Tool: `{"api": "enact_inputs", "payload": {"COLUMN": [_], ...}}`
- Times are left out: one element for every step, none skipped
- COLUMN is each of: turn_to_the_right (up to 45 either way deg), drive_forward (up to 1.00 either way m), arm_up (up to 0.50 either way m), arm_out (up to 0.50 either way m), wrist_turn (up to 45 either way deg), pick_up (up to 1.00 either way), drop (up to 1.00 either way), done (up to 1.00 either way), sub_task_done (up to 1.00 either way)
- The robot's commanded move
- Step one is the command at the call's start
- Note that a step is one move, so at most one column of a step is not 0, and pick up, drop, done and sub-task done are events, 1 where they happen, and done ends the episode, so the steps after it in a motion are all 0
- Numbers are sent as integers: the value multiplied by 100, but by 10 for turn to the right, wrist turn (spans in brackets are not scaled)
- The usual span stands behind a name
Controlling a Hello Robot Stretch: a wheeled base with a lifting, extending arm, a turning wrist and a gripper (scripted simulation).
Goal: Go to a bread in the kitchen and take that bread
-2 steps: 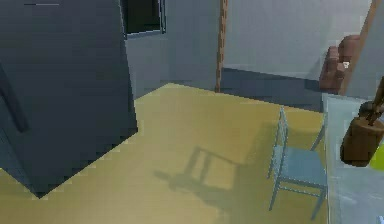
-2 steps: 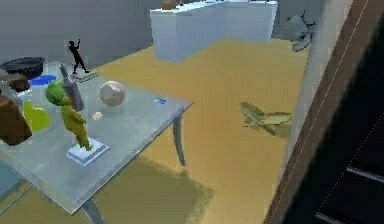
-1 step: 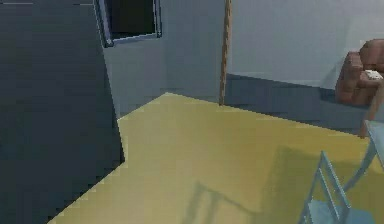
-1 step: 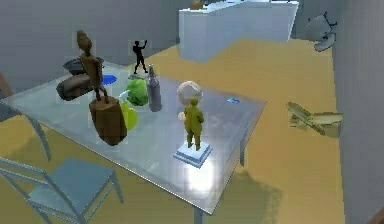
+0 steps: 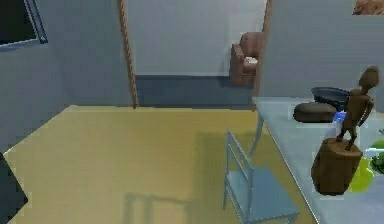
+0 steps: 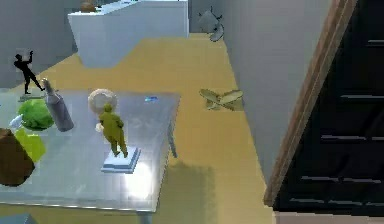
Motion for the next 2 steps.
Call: {"api": "enact_inputs", "payload": {"turn_to_the_right": [0, -390], "drive_forward": [55, 0], "arm_up": [0, 0], "arm_out": [0, 0], "wrist_turn": [0, 0], "pick_up": [0, 0], "drop": [0, 0], "done": [0, 0], "sub_task_done": [0, 0]}}
